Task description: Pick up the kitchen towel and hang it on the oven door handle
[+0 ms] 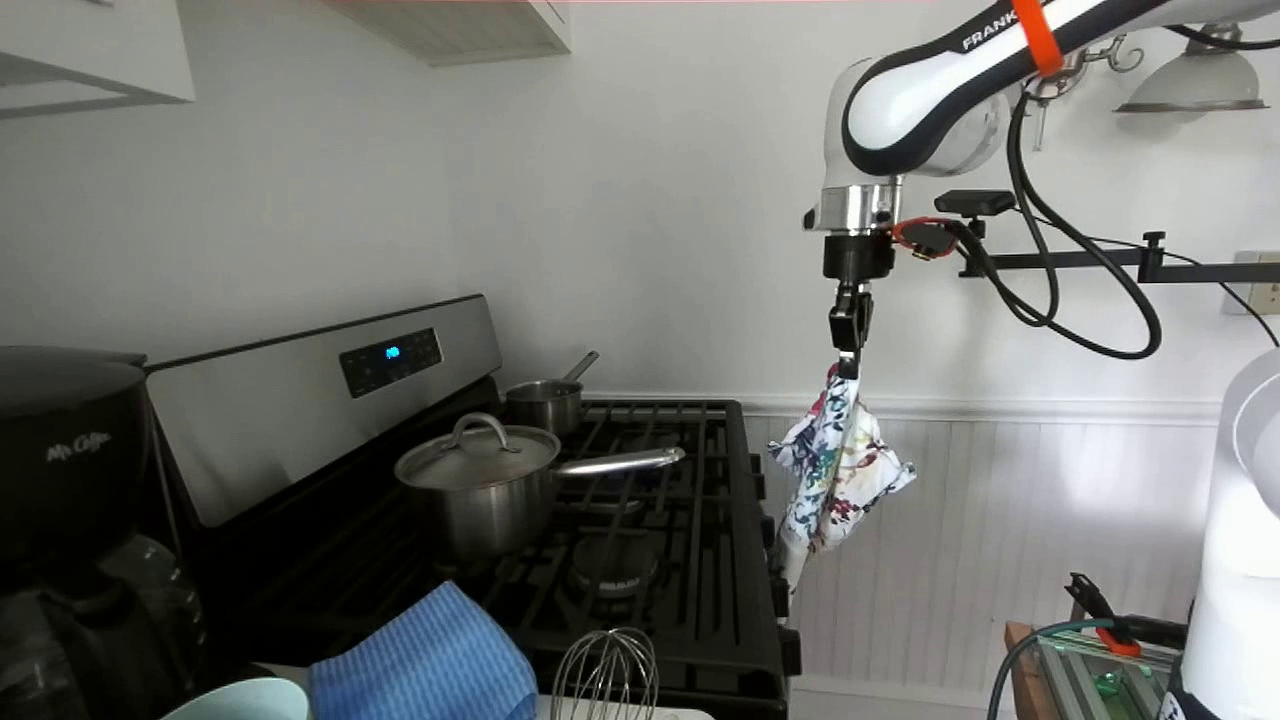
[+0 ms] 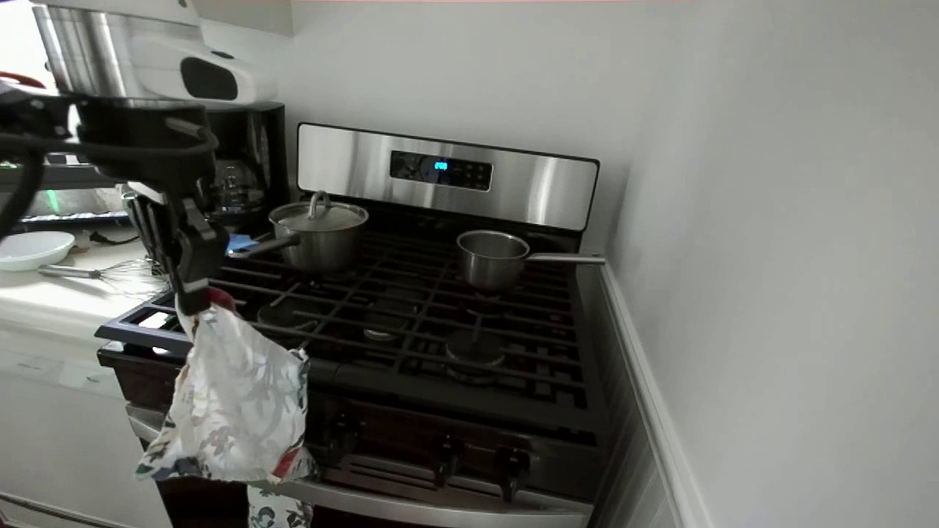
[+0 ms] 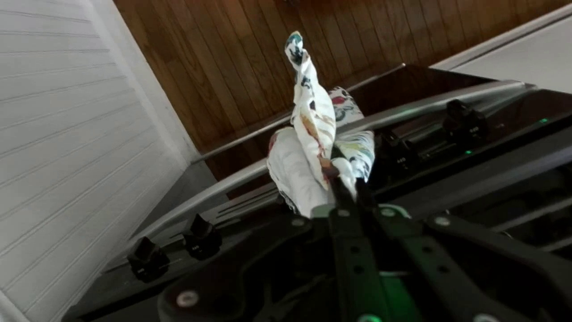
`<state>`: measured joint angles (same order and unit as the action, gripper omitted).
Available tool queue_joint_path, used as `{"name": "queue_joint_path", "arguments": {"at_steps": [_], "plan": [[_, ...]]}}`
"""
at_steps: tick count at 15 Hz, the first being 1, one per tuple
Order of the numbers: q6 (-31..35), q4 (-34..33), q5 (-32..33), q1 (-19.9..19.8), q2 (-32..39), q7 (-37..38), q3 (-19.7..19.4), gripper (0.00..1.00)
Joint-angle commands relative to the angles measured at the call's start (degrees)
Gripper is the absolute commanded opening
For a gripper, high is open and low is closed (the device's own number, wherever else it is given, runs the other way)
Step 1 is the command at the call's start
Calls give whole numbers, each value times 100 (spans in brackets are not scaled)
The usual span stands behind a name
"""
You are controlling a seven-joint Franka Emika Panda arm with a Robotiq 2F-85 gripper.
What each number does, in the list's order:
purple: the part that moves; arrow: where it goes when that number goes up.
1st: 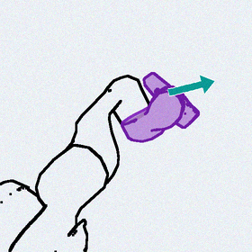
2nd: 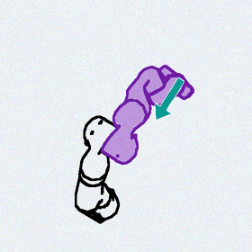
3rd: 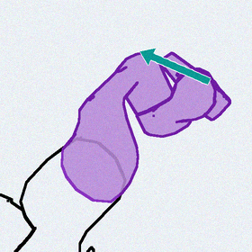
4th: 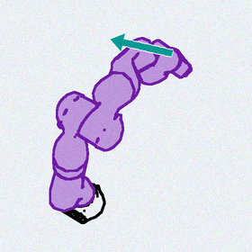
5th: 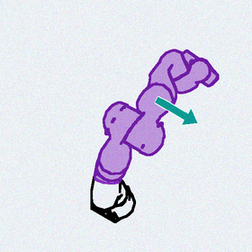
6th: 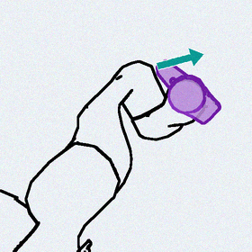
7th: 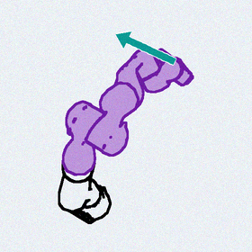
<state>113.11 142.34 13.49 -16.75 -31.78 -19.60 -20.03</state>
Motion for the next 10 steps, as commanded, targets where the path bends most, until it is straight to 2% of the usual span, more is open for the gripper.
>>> {"name": "queue_joint_path", "arguments": {"at_steps": [1,4,7,10], "plan": [[-140,-37,929,-243,220,-249,27,1],[-226,44,1403,-311,602,-280,-44,1],[-376,134,1314,-240,1151,-320,-165,1],[-205,165,1383,-280,1887,-260,-240,1]]}}
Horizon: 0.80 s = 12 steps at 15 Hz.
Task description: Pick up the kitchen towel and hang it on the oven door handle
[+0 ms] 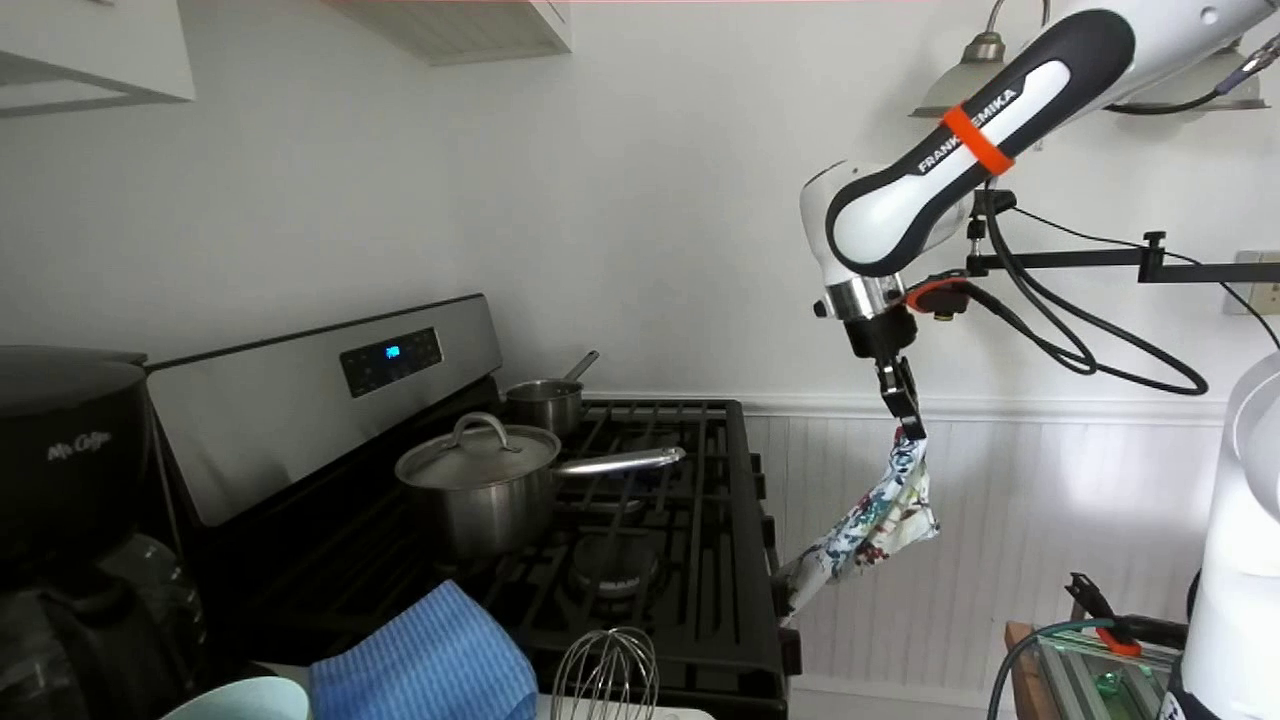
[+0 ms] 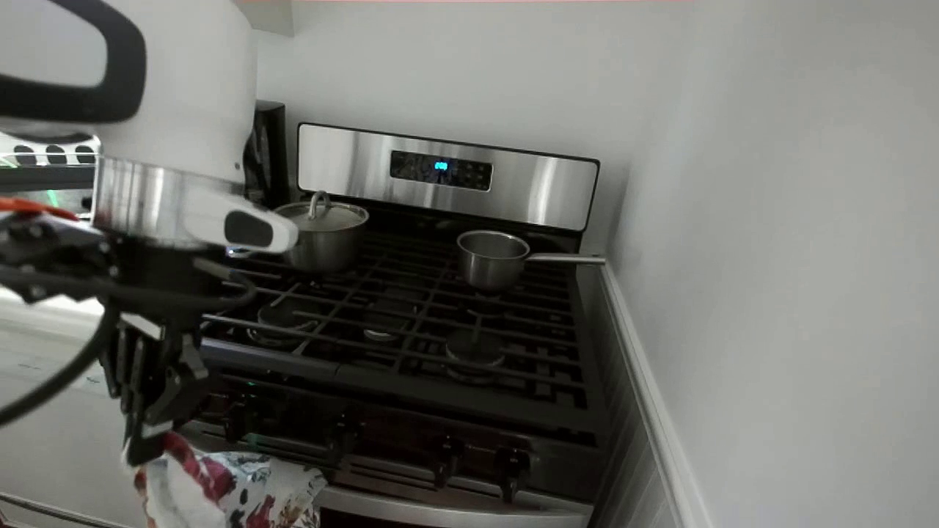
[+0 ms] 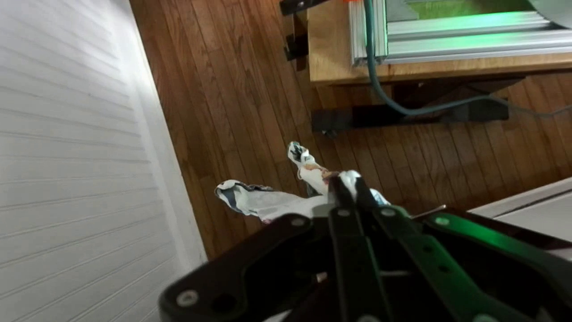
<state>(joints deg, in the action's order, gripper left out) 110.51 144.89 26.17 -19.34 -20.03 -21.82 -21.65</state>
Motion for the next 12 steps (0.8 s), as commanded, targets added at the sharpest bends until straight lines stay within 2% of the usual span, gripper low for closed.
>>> {"name": "queue_joint_path", "arguments": {"at_steps": [1,4,8,9,10,12], "plan": [[181,-77,148,-44,924,-42,-113,1],[287,-232,228,-107,1742,-10,-166,1],[1136,-364,536,-281,2651,132,-246,1],[1403,-392,520,-311,2813,237,-243,1],[1088,-196,354,-281,2390,85,-190,4],[1340,-293,365,-323,2721,131,-202,4]]}}
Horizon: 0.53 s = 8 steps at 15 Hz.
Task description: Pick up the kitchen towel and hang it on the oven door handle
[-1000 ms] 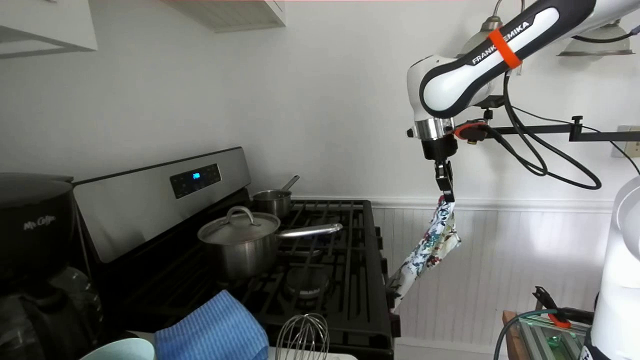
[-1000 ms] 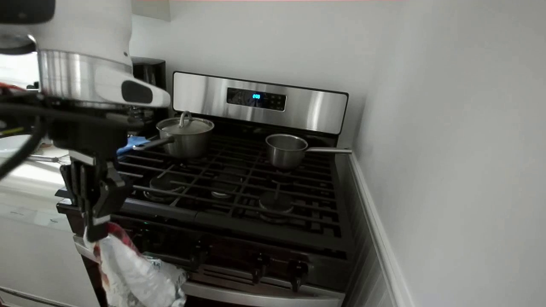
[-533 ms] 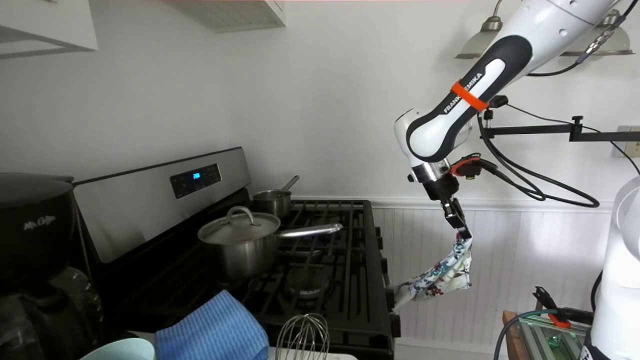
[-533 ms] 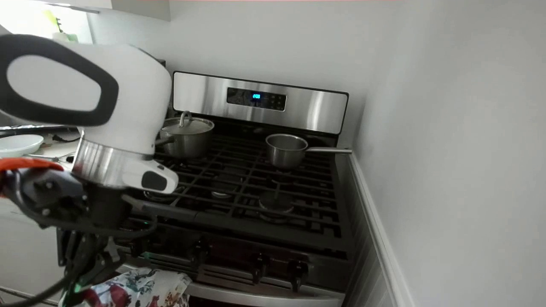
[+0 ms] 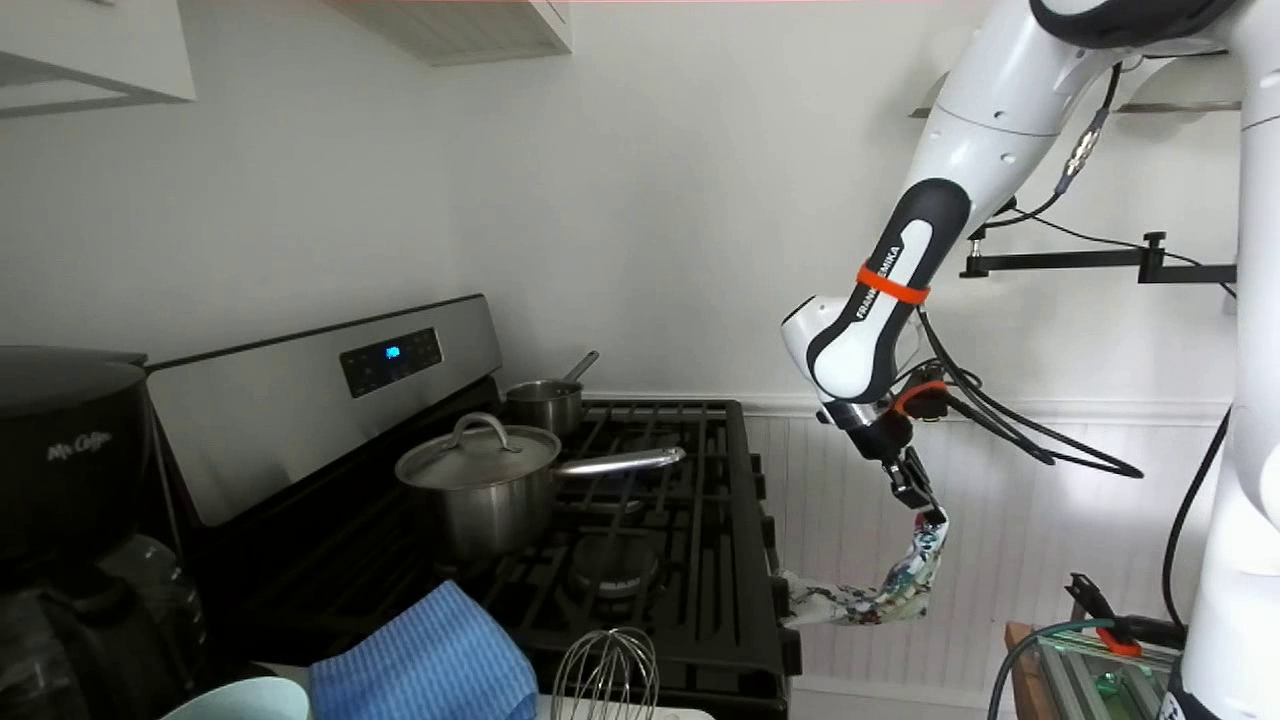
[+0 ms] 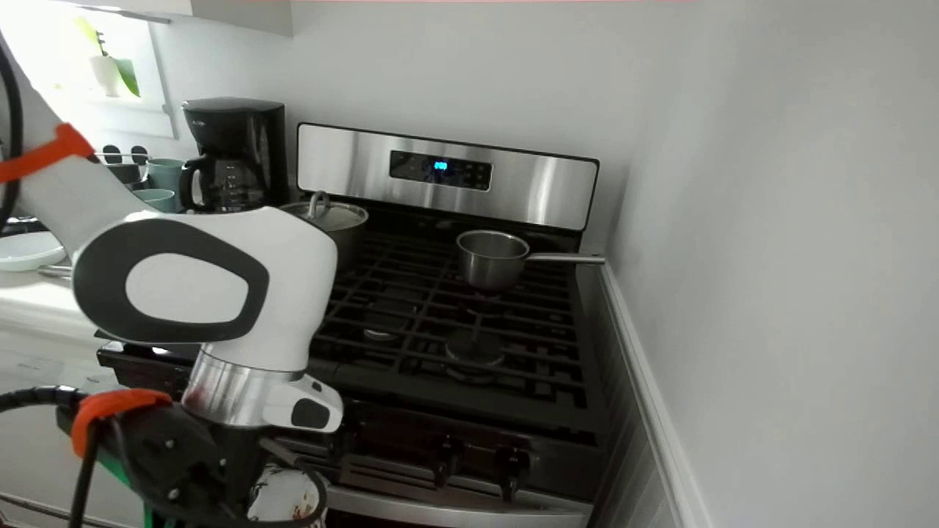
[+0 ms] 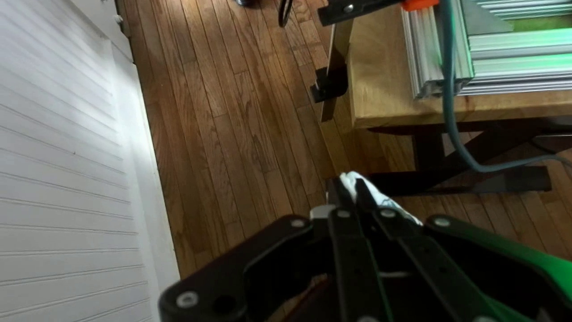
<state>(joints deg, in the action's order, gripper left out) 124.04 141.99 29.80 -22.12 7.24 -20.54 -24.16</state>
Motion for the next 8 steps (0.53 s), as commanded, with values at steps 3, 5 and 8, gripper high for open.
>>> {"name": "queue_joint_path", "arguments": {"at_steps": [3,5,8], "plan": [[9,-80,4,-47,103,16,51,1],[42,-250,58,-15,636,316,75,1],[157,-291,46,-42,1202,491,95,1]]}}
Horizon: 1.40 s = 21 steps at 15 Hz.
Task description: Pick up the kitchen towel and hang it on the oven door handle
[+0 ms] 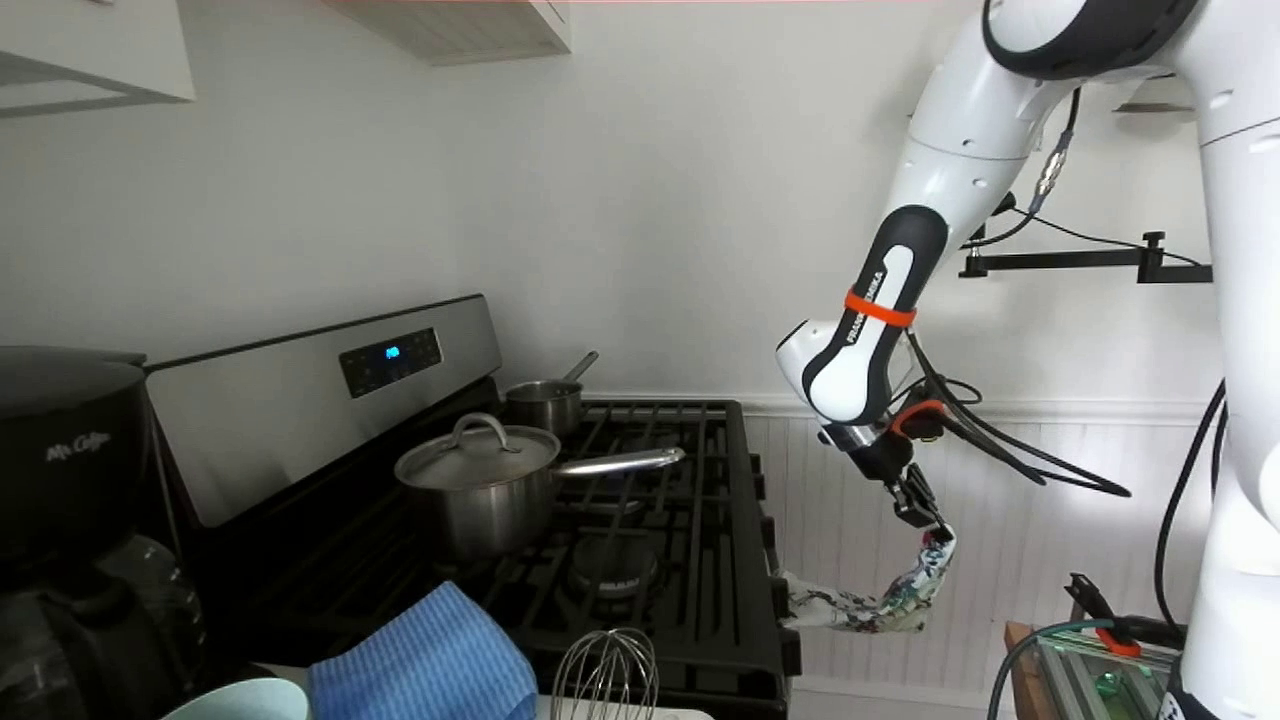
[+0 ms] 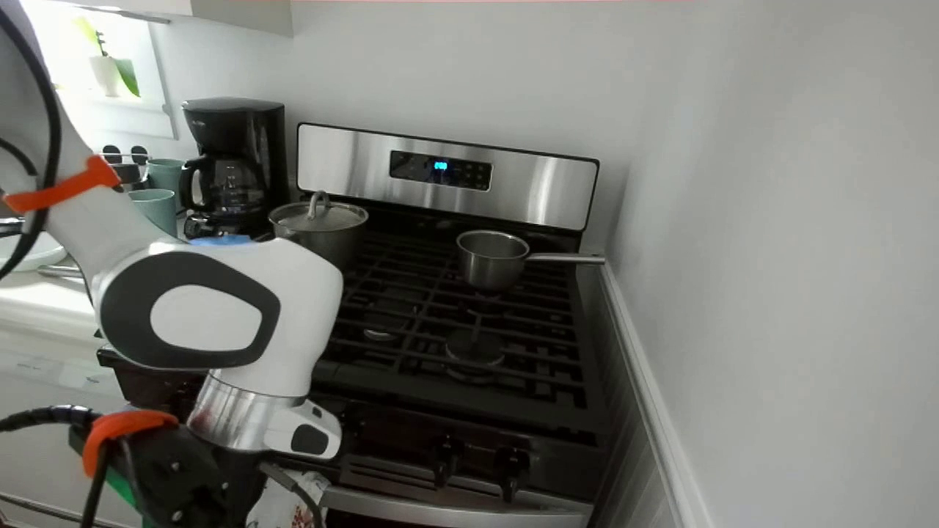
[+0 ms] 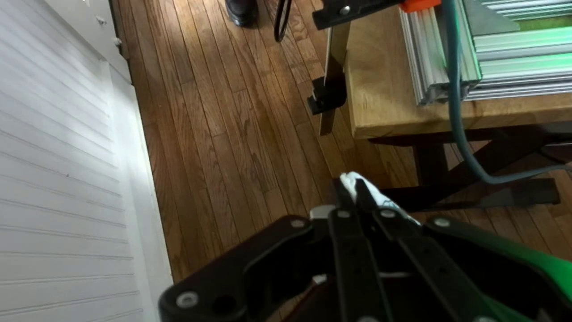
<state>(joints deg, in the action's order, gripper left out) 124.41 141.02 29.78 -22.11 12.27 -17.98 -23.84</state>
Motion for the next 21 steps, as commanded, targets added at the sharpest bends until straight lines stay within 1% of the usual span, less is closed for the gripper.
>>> {"name": "queue_joint_path", "arguments": {"at_steps": [1,5,7,9,10,11,12,17,18,20,21], "plan": [[143,-258,44,-50,949,295,72,1],[874,-431,103,-74,1790,604,63,1],[1191,-527,0,-90,2135,634,88,1],[1391,-639,-63,-87,2440,643,95,1],[1451,-685,-89,-64,2539,675,82,4],[1469,-751,-125,-68,2648,641,93,29],[1447,-797,-135,-56,2713,610,93,30],[1393,-972,-179,-34,2963,564,132,64],[1418,-985,-174,-28,2984,570,135,72],[1423,-925,-190,-40,2851,496,154,84],[1358,-850,-177,-28,2683,416,150,92]]}}
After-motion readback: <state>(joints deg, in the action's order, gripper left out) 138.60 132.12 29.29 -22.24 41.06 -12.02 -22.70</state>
